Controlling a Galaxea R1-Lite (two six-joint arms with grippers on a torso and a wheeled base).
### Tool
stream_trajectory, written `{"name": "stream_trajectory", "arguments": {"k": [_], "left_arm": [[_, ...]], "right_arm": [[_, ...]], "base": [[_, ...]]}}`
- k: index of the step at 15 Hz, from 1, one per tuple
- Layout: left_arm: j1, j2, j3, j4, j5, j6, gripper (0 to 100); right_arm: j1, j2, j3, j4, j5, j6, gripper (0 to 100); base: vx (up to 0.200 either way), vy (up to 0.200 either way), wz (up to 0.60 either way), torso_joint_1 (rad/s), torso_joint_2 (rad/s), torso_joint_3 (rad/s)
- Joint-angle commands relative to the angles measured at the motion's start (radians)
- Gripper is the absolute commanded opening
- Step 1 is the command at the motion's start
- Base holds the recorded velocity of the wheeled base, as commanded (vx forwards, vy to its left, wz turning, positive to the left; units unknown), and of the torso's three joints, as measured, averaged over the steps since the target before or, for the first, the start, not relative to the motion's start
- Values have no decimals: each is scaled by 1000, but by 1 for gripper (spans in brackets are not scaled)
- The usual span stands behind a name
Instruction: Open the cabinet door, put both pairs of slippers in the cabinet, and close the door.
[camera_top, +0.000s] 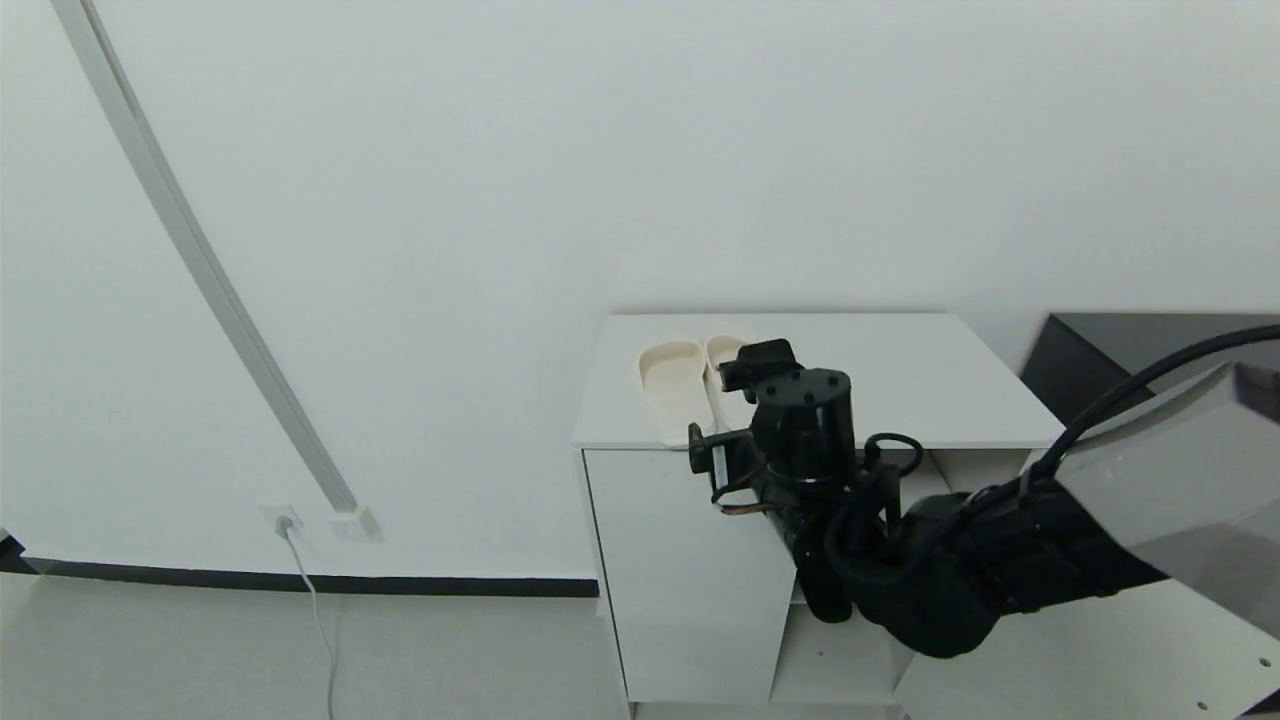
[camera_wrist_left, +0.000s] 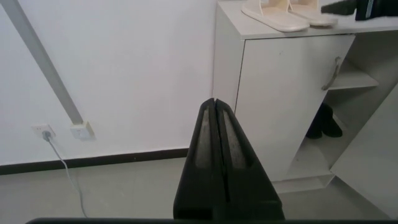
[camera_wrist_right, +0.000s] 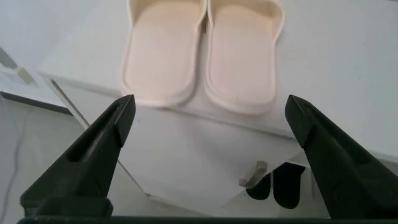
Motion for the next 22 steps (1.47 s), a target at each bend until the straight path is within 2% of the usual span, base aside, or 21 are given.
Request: {"name": "stream_trajectory", "arguments": {"k": [1, 4, 6, 8, 17, 22], "left_arm": [[0, 1, 0, 0, 1, -2, 0], [0, 1, 0, 0, 1, 0, 0], [0, 1, 0, 0, 1, 0, 0], [0, 1, 0, 0, 1, -2, 0], [0, 1, 0, 0, 1, -5, 0], [0, 1, 0, 0, 1, -2, 0]], "right_arm": [[13, -63, -132, 127, 0, 52, 100], [25, -72, -227, 324, 1, 122, 100], [27, -73, -256, 405, 20, 149, 100], [28, -70, -255, 411, 21, 152, 100], [30, 3, -213, 397, 23, 220, 100], [25, 82, -242, 356, 24, 215, 100]], "base": [[0, 0, 0, 0, 0, 0], [0, 0, 0, 0, 0, 0], [0, 0, 0, 0, 0, 0], [0, 0, 0, 0, 0, 0], [200, 0, 0, 0, 0, 3], [0, 0, 0, 0, 0, 0]]}}
